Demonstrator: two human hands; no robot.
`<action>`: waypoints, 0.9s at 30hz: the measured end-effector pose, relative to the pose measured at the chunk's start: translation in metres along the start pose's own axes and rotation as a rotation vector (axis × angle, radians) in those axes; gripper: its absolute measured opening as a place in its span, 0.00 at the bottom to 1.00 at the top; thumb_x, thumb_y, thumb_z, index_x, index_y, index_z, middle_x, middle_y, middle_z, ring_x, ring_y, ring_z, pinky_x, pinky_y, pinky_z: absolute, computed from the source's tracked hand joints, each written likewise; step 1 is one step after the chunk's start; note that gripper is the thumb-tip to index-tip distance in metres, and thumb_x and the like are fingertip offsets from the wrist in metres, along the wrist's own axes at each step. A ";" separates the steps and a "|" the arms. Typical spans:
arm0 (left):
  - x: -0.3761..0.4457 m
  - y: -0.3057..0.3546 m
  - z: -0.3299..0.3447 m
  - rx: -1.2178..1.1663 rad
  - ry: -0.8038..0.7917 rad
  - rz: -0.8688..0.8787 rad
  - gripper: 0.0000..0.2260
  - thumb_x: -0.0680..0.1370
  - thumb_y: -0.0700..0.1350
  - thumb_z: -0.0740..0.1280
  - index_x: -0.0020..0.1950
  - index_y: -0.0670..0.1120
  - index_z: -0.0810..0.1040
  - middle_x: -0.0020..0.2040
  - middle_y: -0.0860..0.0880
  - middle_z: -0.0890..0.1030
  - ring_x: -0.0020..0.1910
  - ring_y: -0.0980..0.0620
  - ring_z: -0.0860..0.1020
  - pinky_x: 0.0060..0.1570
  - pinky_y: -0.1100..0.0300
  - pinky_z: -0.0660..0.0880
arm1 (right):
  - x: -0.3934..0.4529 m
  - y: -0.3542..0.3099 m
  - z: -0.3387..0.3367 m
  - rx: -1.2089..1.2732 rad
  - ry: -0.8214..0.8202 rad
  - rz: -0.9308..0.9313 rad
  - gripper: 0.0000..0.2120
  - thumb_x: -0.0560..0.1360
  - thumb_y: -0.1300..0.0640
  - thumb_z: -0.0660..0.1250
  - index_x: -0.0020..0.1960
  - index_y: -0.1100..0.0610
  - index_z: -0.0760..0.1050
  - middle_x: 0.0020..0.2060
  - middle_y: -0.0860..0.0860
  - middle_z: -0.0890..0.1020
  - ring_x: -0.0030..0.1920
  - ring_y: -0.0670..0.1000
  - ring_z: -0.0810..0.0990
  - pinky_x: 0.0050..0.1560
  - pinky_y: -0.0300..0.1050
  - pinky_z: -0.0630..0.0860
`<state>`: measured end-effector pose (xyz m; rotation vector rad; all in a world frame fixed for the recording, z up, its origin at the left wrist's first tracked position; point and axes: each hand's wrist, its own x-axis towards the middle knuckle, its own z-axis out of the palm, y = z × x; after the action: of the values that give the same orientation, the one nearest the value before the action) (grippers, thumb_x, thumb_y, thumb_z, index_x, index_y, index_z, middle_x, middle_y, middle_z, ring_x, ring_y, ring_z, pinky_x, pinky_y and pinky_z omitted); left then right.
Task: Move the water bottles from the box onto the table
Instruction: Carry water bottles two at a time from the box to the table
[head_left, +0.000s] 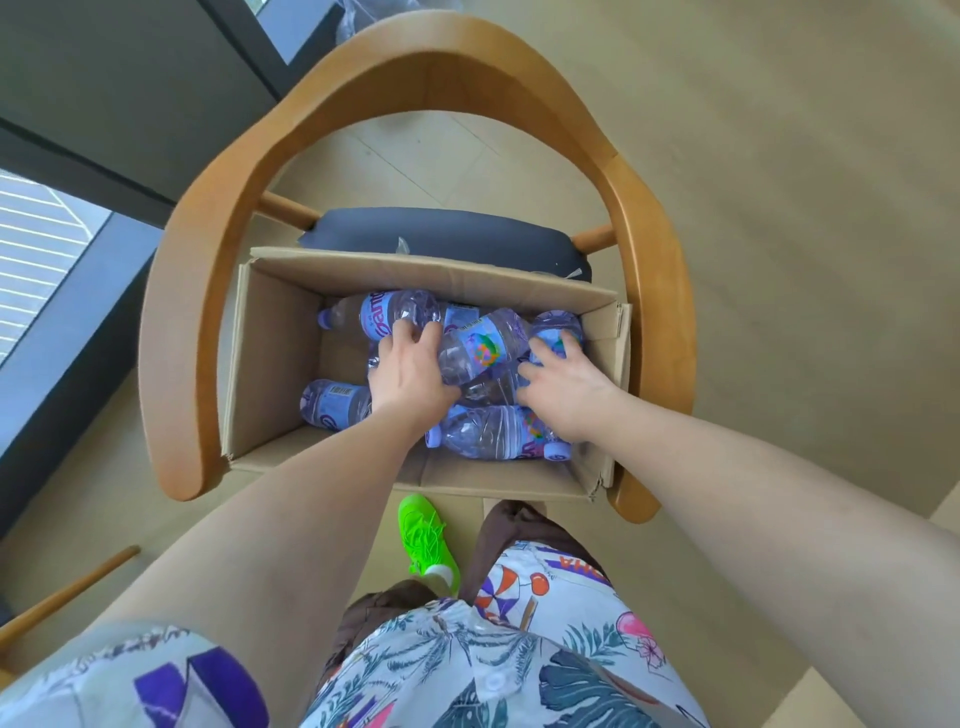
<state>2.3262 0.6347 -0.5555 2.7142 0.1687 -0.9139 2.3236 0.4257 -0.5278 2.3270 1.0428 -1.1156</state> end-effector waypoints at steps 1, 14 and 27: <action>-0.002 0.000 -0.002 -0.013 -0.007 -0.001 0.30 0.68 0.50 0.77 0.66 0.52 0.68 0.63 0.45 0.68 0.59 0.37 0.73 0.45 0.47 0.73 | -0.001 0.001 -0.003 0.027 0.011 0.006 0.24 0.78 0.59 0.67 0.73 0.50 0.71 0.74 0.56 0.70 0.80 0.66 0.54 0.74 0.73 0.57; -0.027 -0.003 -0.058 -0.330 0.054 -0.090 0.33 0.62 0.58 0.81 0.67 0.54 0.81 0.44 0.55 0.81 0.49 0.53 0.77 0.49 0.62 0.70 | -0.015 0.004 -0.042 0.787 0.347 0.314 0.30 0.66 0.48 0.77 0.62 0.51 0.68 0.53 0.53 0.76 0.57 0.59 0.76 0.53 0.53 0.75; -0.102 -0.011 -0.126 -0.911 0.513 -0.117 0.11 0.64 0.48 0.80 0.35 0.46 0.81 0.32 0.54 0.83 0.31 0.62 0.75 0.37 0.63 0.75 | -0.058 -0.032 -0.126 1.330 0.819 0.409 0.28 0.63 0.53 0.83 0.53 0.59 0.71 0.46 0.55 0.83 0.46 0.59 0.81 0.47 0.55 0.78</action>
<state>2.3159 0.6794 -0.3994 2.0028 0.6620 -0.0624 2.3410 0.4931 -0.4041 3.9556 -0.2906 -0.7051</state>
